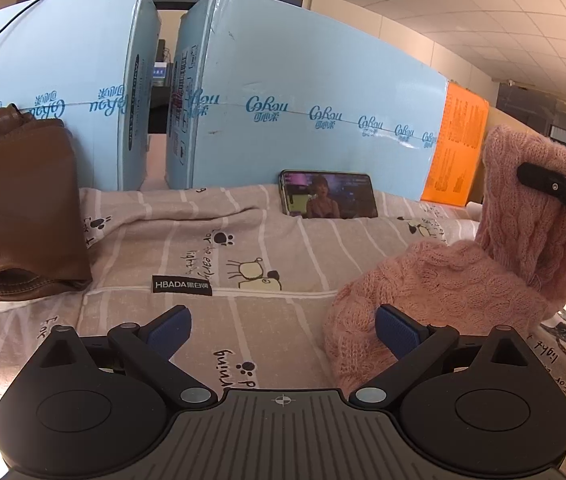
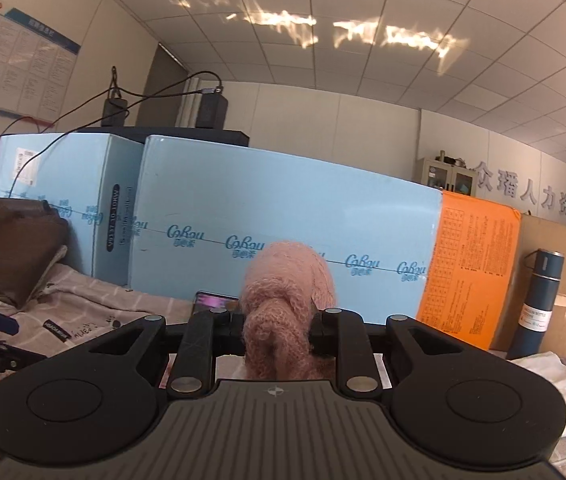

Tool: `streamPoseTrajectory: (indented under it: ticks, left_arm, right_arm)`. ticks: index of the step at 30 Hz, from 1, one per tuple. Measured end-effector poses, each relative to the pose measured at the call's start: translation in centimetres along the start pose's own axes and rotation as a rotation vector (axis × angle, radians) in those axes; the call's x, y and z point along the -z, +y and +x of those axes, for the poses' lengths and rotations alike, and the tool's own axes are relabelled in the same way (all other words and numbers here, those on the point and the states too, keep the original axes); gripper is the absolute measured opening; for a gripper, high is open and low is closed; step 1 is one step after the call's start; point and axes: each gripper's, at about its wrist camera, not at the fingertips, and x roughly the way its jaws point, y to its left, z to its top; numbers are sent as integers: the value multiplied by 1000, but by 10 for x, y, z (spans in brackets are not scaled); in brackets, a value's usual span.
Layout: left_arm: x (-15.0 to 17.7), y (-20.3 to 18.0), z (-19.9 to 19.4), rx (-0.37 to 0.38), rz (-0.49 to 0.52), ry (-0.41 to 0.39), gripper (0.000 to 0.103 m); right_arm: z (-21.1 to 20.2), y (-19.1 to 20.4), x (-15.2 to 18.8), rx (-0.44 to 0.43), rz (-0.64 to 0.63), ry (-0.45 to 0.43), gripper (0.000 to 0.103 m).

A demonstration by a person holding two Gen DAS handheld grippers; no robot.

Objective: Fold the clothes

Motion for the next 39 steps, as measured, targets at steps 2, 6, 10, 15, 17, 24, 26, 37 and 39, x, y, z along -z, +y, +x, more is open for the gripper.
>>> streamPoseTrajectory:
  ticks: [2, 6, 10, 15, 17, 24, 26, 37, 39]
  left_arm:
    - [0, 0, -1, 1, -3, -4, 100]
    - [-1, 2, -2, -2, -18, -12, 100]
    - [-3, 9, -6, -20, -55, -46, 100]
    - [-7, 18, -16, -34, -139, -125, 100]
    - [-9, 21, -24, -30, -203, -161, 100]
    - [-6, 20, -46, 331, -567, -211, 100]
    - [-5, 11, -42, 426, -634, -191, 100]
    - [10, -40, 19, 343, -621, 106, 100]
    - [13, -46, 26, 311, -597, 137, 98]
  right_arm:
    - [2, 16, 1, -89, -19, 13, 21]
    - [8, 40, 7, -265, 14, 81, 21]
    - [20, 45, 18, -392, 130, 180, 24]
    - [34, 29, 35, -547, 379, 291, 49]
    - [36, 22, 39, -637, 450, 316, 68]
    - [10, -19, 26, -797, 656, 164, 90]
    - [4, -41, 27, -755, 727, 116, 94]
    - [24, -107, 69, -657, 1130, 203, 95]
    - [24, -105, 70, -645, 1127, 220, 95]
